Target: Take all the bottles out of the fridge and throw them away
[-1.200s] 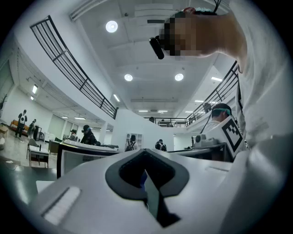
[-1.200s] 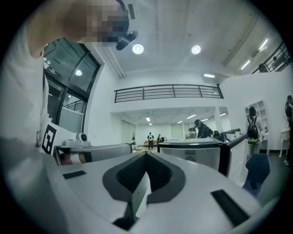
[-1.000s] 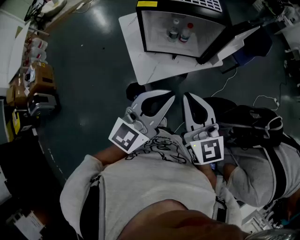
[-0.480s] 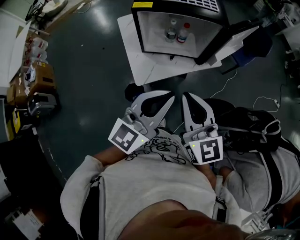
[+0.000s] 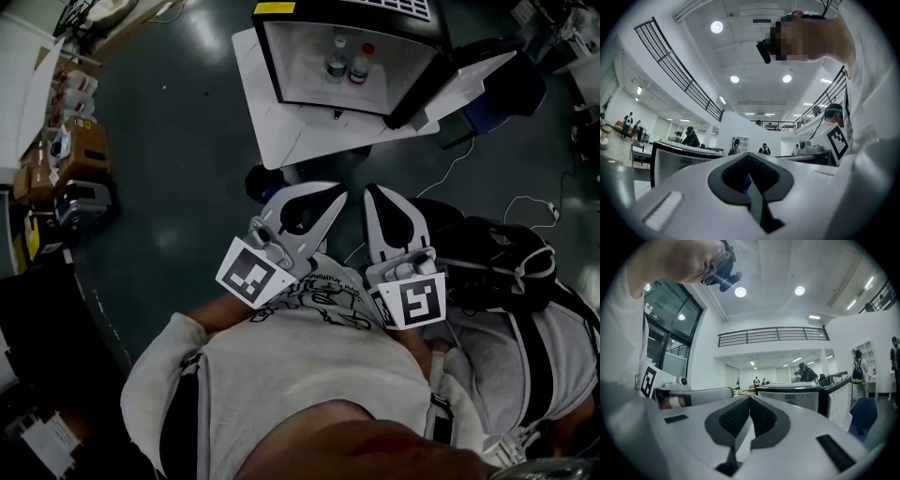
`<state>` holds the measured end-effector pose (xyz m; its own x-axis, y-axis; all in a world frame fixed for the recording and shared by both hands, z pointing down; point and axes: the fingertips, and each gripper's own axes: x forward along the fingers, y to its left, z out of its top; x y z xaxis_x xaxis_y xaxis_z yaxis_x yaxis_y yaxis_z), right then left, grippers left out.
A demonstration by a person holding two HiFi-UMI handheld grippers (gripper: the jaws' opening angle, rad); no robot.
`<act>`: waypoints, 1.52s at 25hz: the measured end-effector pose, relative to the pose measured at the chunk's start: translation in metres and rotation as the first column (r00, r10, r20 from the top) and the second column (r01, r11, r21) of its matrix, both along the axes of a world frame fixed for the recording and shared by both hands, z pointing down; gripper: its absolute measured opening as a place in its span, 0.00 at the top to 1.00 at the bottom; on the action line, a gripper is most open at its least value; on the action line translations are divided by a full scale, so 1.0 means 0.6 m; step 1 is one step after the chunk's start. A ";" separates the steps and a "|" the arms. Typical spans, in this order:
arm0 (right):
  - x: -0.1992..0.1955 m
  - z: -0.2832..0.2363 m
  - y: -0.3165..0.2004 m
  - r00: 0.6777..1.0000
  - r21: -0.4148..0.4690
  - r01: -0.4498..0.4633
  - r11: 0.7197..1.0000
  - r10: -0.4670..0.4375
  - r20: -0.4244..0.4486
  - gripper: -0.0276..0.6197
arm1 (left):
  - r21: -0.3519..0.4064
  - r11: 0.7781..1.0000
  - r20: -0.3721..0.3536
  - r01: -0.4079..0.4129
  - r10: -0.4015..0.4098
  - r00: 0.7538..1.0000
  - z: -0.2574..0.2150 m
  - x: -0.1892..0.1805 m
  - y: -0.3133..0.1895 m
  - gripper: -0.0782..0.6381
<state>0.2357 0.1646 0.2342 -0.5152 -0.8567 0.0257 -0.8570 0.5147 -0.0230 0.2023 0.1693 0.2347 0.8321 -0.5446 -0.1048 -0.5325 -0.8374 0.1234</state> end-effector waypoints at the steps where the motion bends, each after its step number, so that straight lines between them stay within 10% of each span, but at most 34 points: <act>1: 0.000 -0.002 0.002 1.000 0.001 0.001 1.000 -0.001 -0.001 0.94 | 0.002 1.000 0.002 0.001 -0.001 1.000 -0.002 0.000 0.002 0.88; 38: -0.092 -0.005 -0.158 1.000 0.002 -0.011 1.000 0.011 -0.025 0.94 | 0.012 0.999 -0.016 -0.040 0.040 0.999 -0.003 -0.083 -0.161 0.88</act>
<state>0.1802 0.0696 0.2310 -0.5047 -0.8625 0.0367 -0.8631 0.5050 -0.0009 0.1524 0.0726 0.2326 0.8513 -0.5096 -0.1249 -0.4966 -0.8594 0.1220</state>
